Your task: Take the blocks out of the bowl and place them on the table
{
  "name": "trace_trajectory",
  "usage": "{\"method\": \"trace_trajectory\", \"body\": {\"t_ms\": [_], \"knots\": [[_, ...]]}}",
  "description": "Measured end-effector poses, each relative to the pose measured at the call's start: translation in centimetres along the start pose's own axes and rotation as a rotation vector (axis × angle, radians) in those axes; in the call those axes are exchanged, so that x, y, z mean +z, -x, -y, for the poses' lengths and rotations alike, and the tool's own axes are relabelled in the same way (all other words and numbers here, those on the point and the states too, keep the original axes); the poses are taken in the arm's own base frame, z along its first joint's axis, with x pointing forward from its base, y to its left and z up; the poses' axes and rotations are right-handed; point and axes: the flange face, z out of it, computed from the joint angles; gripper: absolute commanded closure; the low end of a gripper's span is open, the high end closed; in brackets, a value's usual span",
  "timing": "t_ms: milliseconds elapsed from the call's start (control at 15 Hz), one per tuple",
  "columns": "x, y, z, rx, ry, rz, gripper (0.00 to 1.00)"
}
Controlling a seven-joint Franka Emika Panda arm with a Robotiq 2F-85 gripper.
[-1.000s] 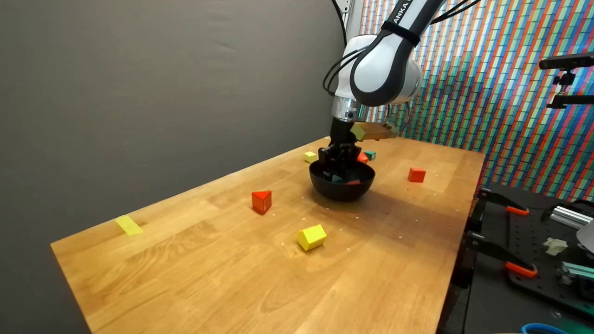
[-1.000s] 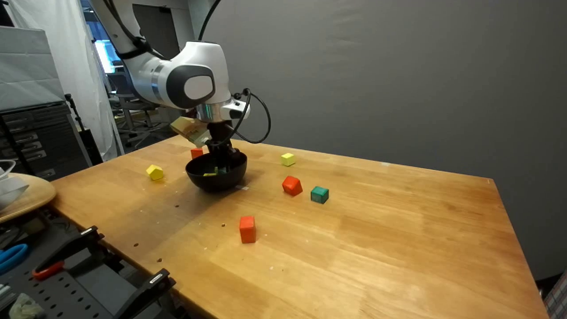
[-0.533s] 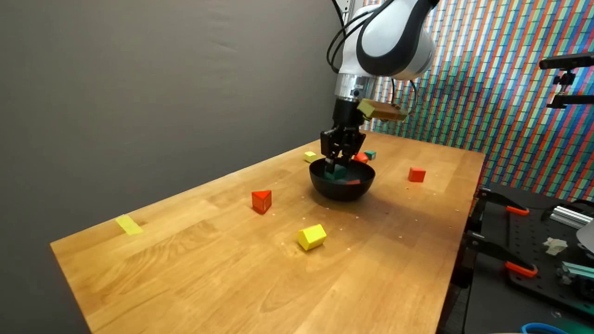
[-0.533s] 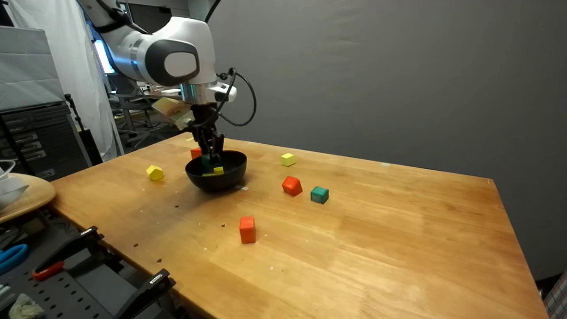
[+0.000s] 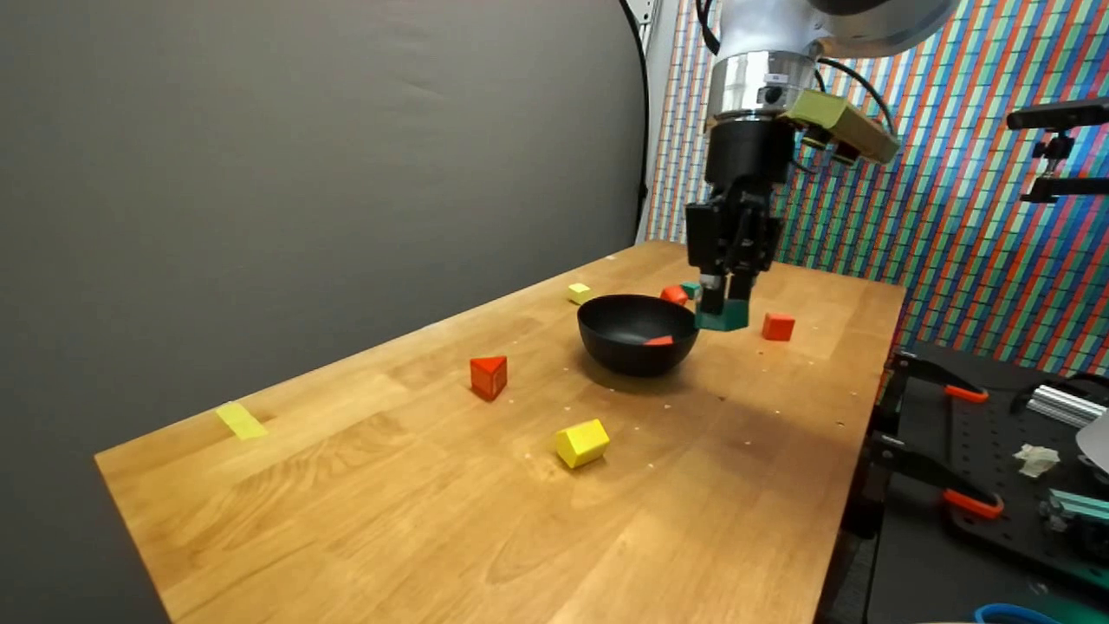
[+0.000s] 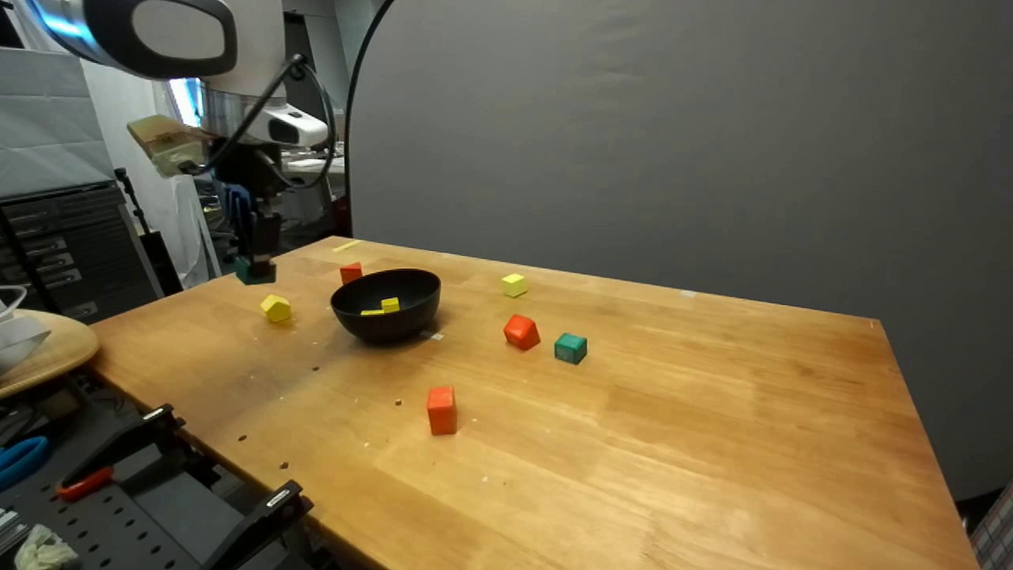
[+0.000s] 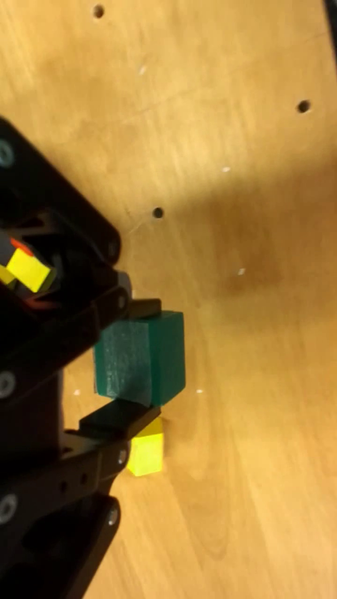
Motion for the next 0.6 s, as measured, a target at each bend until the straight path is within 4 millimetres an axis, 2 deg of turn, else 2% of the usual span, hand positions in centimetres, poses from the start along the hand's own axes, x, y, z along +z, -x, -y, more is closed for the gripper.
{"method": "trace_trajectory", "body": {"t_ms": [133,267,400,600], "knots": [[0.6,2.3,-0.1,0.049,0.024,0.025,0.79],[1.6,3.6,-0.3,0.097,0.042,0.042,0.79],[2.6,4.2,-0.7,0.156,0.053,0.051,0.79],[4.7,3.7,-1.5,0.253,0.039,0.026,0.79]]}}
